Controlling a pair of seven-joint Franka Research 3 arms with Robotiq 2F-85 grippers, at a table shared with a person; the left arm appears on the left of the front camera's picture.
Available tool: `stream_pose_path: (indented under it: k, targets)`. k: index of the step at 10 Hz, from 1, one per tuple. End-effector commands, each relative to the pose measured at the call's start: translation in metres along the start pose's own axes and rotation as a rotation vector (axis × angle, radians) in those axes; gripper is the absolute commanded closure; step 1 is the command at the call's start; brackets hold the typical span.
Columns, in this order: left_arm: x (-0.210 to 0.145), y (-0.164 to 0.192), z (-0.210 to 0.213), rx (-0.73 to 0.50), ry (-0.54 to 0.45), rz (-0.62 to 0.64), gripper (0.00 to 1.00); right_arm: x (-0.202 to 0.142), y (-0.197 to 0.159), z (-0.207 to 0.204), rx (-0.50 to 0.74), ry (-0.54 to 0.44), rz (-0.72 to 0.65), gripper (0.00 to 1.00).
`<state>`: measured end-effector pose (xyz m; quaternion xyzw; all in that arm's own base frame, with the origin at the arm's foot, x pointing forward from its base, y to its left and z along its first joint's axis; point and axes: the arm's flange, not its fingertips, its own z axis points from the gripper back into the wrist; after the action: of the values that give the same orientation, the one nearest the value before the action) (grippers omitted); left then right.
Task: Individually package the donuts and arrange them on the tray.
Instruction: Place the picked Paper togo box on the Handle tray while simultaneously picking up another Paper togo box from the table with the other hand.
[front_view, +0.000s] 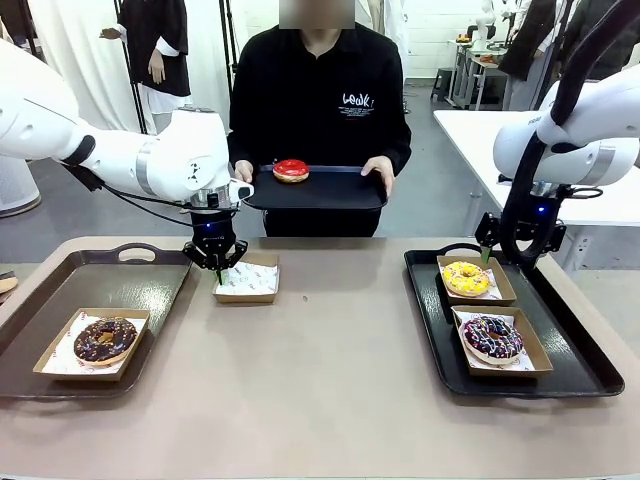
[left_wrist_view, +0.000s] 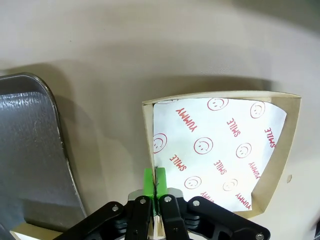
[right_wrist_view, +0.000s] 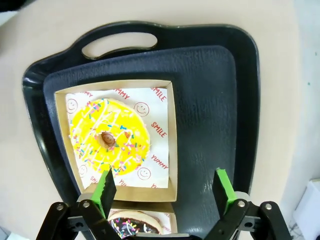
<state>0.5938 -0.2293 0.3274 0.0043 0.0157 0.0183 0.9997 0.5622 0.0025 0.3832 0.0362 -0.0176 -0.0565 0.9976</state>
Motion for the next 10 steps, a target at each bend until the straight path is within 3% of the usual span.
stream_pose_path:
  k: [1, 3, 6, 10]
  targets:
    - [-0.007, -0.002, 0.017, -0.036, 0.025, -0.029, 1.00, -0.014, -0.022, 0.014, 0.162, 0.007, 0.072, 0.00]
    - [-0.028, -0.009, 0.053, -0.084, 0.062, -0.073, 1.00, -0.029, -0.079, 0.042, 0.490, 0.059, 0.256, 0.00]
    - [-0.052, -0.032, 0.102, -0.118, 0.002, -0.118, 1.00, -0.042, -0.171, 0.056, 0.836, 0.053, 0.217, 0.00]
    - [-0.041, -0.058, 0.150, -0.130, -0.073, -0.066, 1.00, -0.083, -0.238, 0.033, 1.029, 0.050, 0.093, 0.00]
